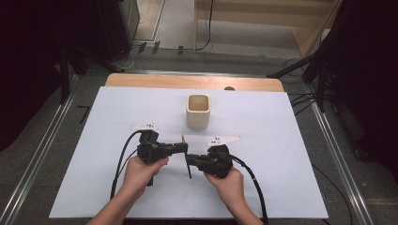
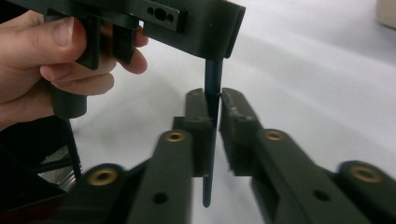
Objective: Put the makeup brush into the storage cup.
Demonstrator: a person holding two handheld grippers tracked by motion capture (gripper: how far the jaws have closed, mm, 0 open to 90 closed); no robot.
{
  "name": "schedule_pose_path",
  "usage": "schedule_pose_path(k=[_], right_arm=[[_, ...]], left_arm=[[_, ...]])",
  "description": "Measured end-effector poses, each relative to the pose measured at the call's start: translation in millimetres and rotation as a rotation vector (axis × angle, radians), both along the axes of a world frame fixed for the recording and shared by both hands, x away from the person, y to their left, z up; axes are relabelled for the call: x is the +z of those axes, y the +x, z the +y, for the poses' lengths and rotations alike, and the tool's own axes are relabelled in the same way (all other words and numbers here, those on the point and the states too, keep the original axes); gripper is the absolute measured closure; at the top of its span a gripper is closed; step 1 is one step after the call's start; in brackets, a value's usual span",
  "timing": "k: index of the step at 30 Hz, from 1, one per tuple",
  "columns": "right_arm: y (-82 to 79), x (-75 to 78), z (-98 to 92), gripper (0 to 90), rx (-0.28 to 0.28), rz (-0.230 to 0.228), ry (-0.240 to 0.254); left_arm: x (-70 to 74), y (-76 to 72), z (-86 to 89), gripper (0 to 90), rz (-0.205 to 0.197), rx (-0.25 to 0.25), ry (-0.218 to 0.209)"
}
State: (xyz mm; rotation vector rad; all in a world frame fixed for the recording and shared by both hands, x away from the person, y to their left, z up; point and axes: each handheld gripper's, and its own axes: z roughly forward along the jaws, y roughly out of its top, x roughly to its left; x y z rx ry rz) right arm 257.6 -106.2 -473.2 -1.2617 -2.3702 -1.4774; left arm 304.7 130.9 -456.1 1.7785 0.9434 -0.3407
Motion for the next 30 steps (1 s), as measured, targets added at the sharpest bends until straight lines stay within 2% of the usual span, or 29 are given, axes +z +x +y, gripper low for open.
schedule_pose_path(k=[1,5,11,15,19,23,25,30], right_arm=[[0.1,0.0,-0.3,79.1,0.001,0.000,0.000],[1.2,1.0,-3.1,68.0,0.015,-0.011,0.023],[4.2,2.3,-6.8,54.7,0.094,-0.017,0.086],[4.0,1.0,-6.0,45.7,0.150,-0.060,0.108],[5.6,-0.5,-5.5,41.5,0.181,-0.027,0.148],[5.9,-3.5,-5.3,36.6,0.224,-0.024,0.188],[5.4,-4.6,-5.2,41.3,0.224,-0.031,0.191],[5.2,-7.0,-5.1,60.6,0.221,-0.013,0.176]], left_arm=[[0.5,0.3,0.4,84.2,-0.001,-0.002,0.002],[2.7,1.4,2.5,84.2,-0.005,-0.020,0.002],[7.2,1.7,4.3,84.1,-0.021,-0.065,-0.016],[10.2,2.0,4.3,84.1,-0.021,-0.120,-0.030],[11.5,1.4,3.1,84.0,-0.024,-0.167,-0.030],[12.6,0.9,1.7,84.0,-0.027,-0.213,-0.036],[12.6,0.8,1.5,83.9,-0.024,-0.224,-0.040],[11.9,1.4,2.0,83.9,-0.024,-0.244,-0.049]])
